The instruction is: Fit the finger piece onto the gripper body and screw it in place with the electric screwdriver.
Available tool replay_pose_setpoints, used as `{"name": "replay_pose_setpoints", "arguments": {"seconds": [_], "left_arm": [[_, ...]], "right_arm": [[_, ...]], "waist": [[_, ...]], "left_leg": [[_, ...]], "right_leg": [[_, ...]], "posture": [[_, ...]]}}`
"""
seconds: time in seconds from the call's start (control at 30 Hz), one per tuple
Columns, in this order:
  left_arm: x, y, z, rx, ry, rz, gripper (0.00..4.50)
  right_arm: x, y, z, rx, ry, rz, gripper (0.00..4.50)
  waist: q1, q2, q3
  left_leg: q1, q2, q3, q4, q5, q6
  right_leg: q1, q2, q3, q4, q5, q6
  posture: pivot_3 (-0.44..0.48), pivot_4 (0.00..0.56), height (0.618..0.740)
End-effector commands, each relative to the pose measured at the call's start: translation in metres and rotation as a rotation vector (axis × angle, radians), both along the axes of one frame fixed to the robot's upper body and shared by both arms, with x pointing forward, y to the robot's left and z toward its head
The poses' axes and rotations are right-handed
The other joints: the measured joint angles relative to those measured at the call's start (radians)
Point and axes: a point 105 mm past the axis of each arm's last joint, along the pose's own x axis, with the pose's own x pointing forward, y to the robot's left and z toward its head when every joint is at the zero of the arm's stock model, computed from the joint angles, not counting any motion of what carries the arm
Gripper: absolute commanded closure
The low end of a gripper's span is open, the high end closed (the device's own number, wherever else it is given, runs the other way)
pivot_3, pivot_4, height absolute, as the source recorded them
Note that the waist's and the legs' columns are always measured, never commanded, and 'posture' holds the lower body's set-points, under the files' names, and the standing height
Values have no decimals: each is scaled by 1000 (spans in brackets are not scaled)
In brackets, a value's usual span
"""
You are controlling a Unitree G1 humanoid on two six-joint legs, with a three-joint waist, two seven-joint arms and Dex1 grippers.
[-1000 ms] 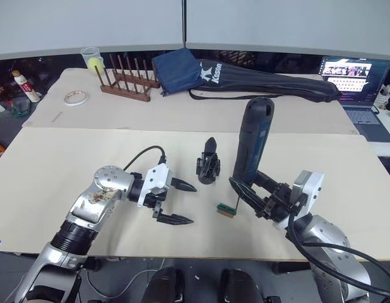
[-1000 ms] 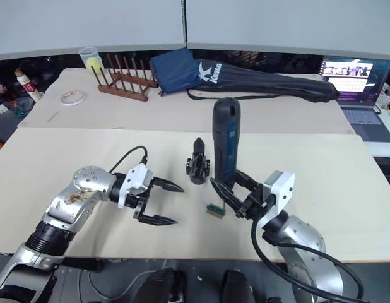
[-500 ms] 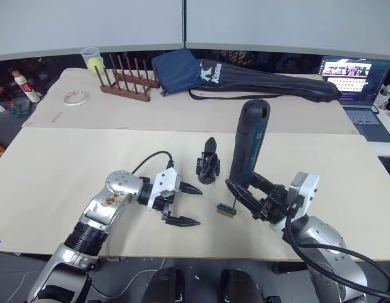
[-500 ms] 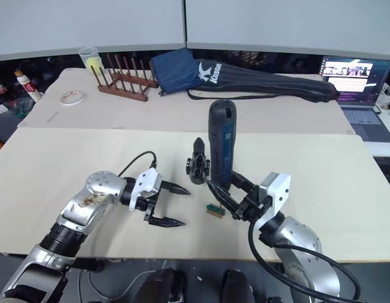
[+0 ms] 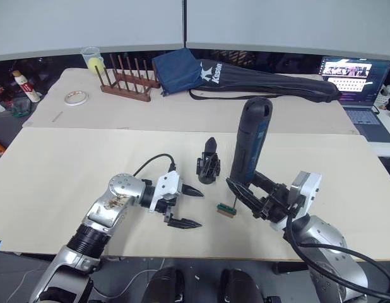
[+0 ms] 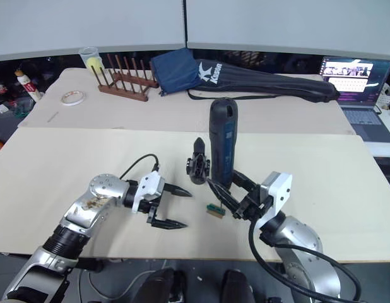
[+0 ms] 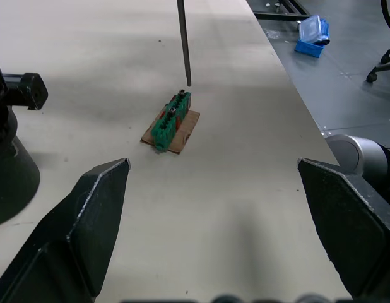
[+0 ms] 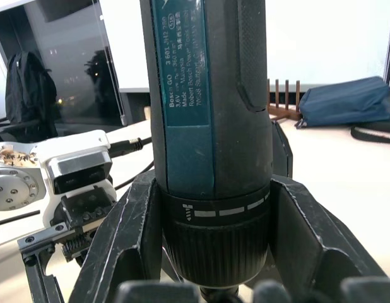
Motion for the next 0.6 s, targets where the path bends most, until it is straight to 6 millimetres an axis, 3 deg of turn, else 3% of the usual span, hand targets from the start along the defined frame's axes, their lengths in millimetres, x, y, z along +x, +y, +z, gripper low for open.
{"name": "replay_pose_setpoints", "arguments": {"seconds": [0.03,0.6], "left_arm": [[3,-2,9,-17,-44,-5,0],[5,-3,13,-20,-57,-10,0]], "right_arm": [[-7,0,21,13,-110,5,2546],[-5,0,17,-1,-102,-4,2547]], "waist": [[0,0,0],[0,0,0]], "left_leg": [[0,0,0,0,0,0],[0,0,0,0,0,0]], "right_leg": [[0,0,0,0,0,0],[0,0,0,0,0,0]], "posture": [[0,150,730],[0,150,730]]}}
